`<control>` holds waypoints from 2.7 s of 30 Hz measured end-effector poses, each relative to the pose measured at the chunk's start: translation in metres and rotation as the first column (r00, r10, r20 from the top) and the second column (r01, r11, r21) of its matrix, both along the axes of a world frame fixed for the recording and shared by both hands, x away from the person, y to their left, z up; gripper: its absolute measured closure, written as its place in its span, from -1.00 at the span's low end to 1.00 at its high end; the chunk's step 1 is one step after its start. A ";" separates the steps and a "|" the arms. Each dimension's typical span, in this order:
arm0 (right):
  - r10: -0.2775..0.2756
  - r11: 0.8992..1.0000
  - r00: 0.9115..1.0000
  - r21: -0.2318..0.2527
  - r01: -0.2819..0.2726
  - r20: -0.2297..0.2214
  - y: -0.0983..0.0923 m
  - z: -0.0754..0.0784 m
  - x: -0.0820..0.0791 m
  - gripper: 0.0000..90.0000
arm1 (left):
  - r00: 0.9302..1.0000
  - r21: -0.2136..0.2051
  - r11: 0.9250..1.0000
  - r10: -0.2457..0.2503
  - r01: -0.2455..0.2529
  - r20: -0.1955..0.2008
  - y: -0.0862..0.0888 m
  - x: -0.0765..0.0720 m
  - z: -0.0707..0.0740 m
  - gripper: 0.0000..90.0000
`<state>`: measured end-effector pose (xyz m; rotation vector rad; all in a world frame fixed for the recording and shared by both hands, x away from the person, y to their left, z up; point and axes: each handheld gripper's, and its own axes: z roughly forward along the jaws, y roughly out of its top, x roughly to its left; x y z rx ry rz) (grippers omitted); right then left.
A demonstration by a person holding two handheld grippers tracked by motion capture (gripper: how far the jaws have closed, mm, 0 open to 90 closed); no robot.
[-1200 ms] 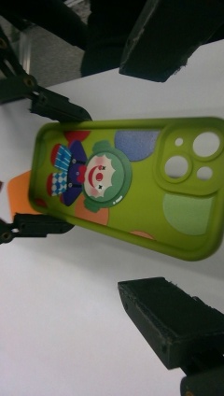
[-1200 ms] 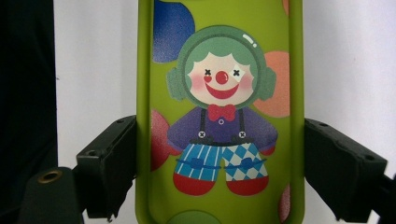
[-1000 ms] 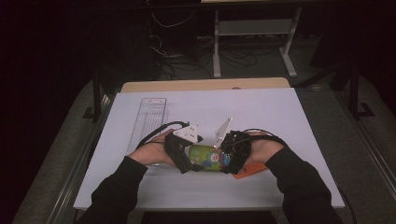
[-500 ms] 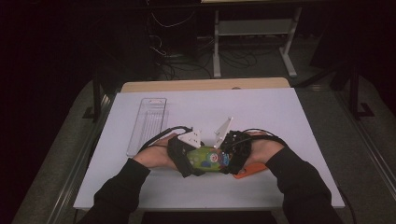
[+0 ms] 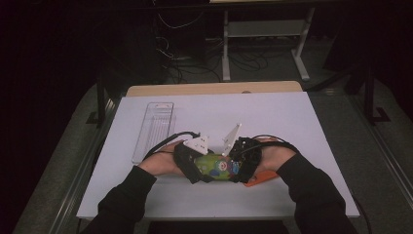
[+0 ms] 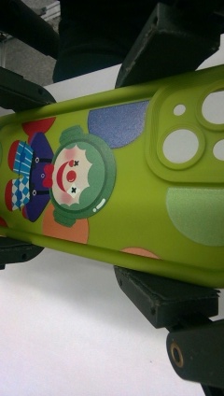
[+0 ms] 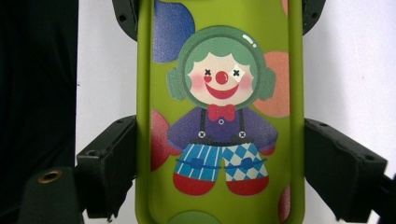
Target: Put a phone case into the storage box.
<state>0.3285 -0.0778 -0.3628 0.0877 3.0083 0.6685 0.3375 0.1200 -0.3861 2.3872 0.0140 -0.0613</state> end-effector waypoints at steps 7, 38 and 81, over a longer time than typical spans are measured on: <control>0.005 1.000 1.000 -0.001 -0.005 0.004 -0.001 0.001 -0.001 -0.67 | 1.000 0.000 1.000 -0.009 0.009 0.009 0.000 -0.001 0.001 -0.67; -0.026 0.989 0.999 0.142 0.029 -0.026 -0.017 0.009 0.002 -0.93 | 0.994 -0.016 0.994 0.105 -0.105 -0.014 0.013 -0.007 0.000 -0.65; -0.587 0.677 0.801 0.472 0.564 -0.116 -0.081 -0.028 -0.019 -0.96 | 0.844 -0.069 0.842 0.535 -0.535 -0.020 0.041 0.009 0.010 -0.65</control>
